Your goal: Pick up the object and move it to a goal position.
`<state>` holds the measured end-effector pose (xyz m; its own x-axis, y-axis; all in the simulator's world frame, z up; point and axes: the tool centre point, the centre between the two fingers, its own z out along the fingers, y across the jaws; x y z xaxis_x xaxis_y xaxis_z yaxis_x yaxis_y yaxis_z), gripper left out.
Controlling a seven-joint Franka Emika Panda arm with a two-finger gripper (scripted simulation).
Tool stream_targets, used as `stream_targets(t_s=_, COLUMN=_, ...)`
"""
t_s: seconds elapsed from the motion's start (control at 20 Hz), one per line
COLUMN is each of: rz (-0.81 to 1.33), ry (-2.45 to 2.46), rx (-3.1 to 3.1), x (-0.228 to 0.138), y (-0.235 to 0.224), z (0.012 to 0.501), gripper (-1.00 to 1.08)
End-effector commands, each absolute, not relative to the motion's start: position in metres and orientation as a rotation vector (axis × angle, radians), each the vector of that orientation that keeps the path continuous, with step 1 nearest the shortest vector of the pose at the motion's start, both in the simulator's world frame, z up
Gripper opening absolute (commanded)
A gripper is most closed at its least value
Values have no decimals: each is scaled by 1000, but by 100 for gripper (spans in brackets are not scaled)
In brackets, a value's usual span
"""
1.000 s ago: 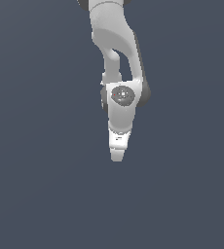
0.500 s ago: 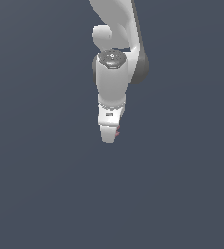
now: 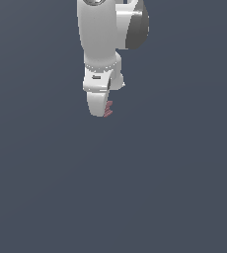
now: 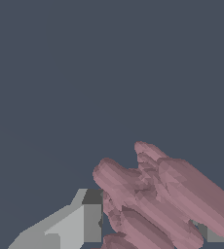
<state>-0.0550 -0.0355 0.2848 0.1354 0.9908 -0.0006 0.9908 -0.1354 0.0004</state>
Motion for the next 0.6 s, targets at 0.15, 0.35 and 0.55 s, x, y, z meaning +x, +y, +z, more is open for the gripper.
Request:
stream_targets(t_s=0.15, rz=3, ry=2067, rx=2367, x=-77, y=-56, z=347, gripper=-100)
stream_targets(t_s=0.35, rz=5, ry=2068, rx=2367, x=-91, y=-71, z=390, gripper=-100)
stream_targets(t_s=0.55, rz=4, ry=2067, rx=2368, x=-104, y=-86, z=429, gripper=-100)
